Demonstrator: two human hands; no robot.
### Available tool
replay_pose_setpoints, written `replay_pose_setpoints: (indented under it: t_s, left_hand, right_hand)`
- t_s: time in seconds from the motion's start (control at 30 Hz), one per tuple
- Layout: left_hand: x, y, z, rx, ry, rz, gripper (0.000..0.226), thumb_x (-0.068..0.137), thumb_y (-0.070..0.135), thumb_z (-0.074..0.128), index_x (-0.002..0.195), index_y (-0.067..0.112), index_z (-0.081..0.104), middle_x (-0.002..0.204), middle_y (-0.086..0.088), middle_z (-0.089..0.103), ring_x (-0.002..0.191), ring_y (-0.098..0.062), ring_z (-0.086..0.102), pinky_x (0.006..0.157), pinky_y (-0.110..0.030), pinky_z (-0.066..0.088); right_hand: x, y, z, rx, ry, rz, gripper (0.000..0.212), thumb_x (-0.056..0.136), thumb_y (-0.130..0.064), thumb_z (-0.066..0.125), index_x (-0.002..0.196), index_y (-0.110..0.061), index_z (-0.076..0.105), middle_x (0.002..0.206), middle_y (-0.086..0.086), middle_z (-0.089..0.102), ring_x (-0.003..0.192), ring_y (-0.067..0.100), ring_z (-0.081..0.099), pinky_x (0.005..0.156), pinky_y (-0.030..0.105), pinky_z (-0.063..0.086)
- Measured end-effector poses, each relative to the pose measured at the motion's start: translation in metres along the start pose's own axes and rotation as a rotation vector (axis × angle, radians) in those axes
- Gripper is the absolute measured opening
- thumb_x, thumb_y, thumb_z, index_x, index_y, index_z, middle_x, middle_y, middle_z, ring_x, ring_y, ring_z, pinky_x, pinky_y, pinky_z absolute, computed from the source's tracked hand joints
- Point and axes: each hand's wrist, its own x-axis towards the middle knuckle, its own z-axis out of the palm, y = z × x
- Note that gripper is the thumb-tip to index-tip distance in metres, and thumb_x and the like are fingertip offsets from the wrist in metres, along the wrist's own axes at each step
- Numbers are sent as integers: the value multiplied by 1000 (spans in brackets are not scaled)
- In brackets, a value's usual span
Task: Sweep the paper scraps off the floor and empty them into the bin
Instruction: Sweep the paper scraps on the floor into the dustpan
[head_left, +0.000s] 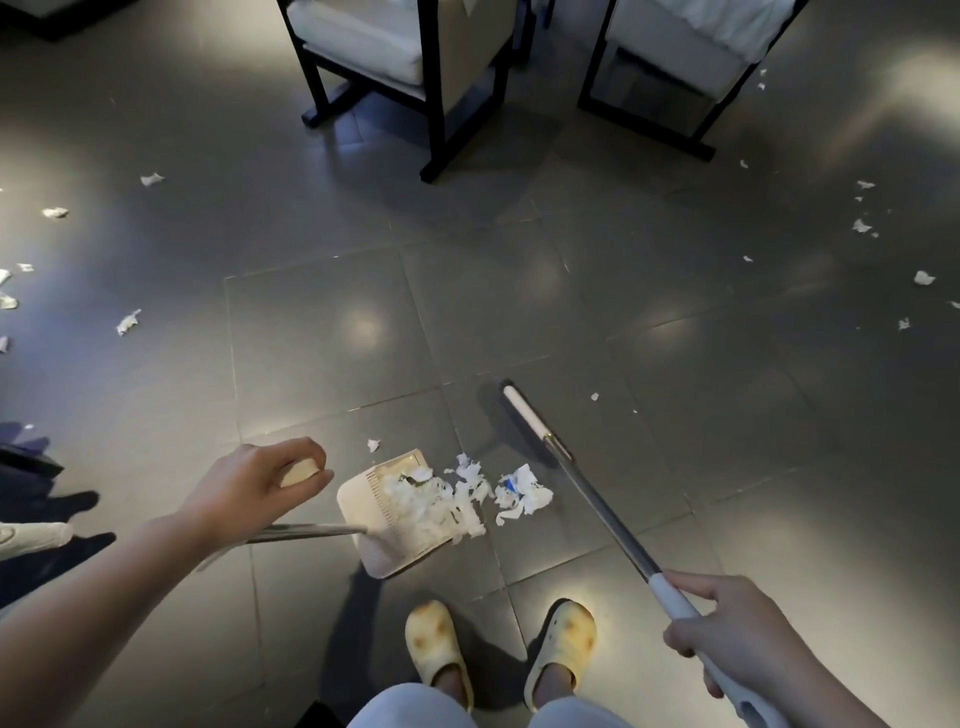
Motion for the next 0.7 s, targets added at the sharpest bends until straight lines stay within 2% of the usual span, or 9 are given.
replay_pose_setpoints:
  t_s: [0.1, 0.2, 0.3, 0.37, 0.43, 0.5, 0.7]
  left_hand:
    - [2, 2, 7, 56, -34, 30, 25, 90, 39, 67, 72, 43, 51, 49, 14, 46, 47, -9, 39, 57, -26, 40]
    - [5, 7, 14, 61, -22, 60, 22, 90, 38, 67, 76, 42, 50, 44, 6, 39, 46, -9, 39, 55, -26, 39]
    - [10, 11, 15, 65, -7, 64, 18, 91, 38, 67, 79, 38, 53, 45, 5, 35, 46, -9, 40, 53, -24, 37]
    - [13, 13, 14, 66, -6, 45, 18, 91, 38, 66, 80, 38, 52, 47, 5, 37, 47, -8, 40, 53, -24, 36]
    - [16, 15, 13, 69, -12, 27, 17, 92, 39, 64, 81, 37, 51, 49, 5, 38, 49, -9, 40, 53, -24, 36]
    - [18, 18, 12, 78, -9, 16, 15, 93, 40, 62, 83, 35, 52, 50, 6, 38, 50, -8, 40, 53, -25, 35]
    - [19, 19, 12, 159, 38, 24, 21, 95, 45, 56, 101, 26, 63, 55, 12, 45, 54, -4, 45, 53, -19, 33]
  right_hand:
    - [16, 3, 13, 107, -4, 60, 57, 74, 4, 65, 125, -19, 64, 85, 17, 68, 39, 23, 53, 39, 19, 41]
    - [25, -4, 25, 229, -52, 132, 44, 76, 8, 64, 115, -11, 69, 77, 18, 66, 45, 22, 50, 39, 18, 39]
    - [20, -10, 47, 229, -101, 132, 45, 74, 10, 65, 114, -11, 69, 77, 20, 67, 45, 21, 51, 39, 19, 40]
    - [15, -17, 64, 206, -127, 105, 51, 73, 10, 67, 118, -13, 67, 86, 18, 70, 46, 20, 55, 41, 21, 42]
    - [15, -24, 79, 177, -154, 91, 60, 73, 9, 67, 127, -17, 62, 104, 14, 68, 47, 17, 58, 41, 19, 43]
    - [16, -32, 89, 169, -182, 75, 62, 73, 7, 68, 129, -19, 60, 111, 12, 65, 38, 13, 56, 40, 17, 42]
    - [6, -43, 98, 94, -272, 2, 61, 70, 2, 71, 126, -22, 63, 91, 4, 68, 38, 15, 56, 43, 21, 44]
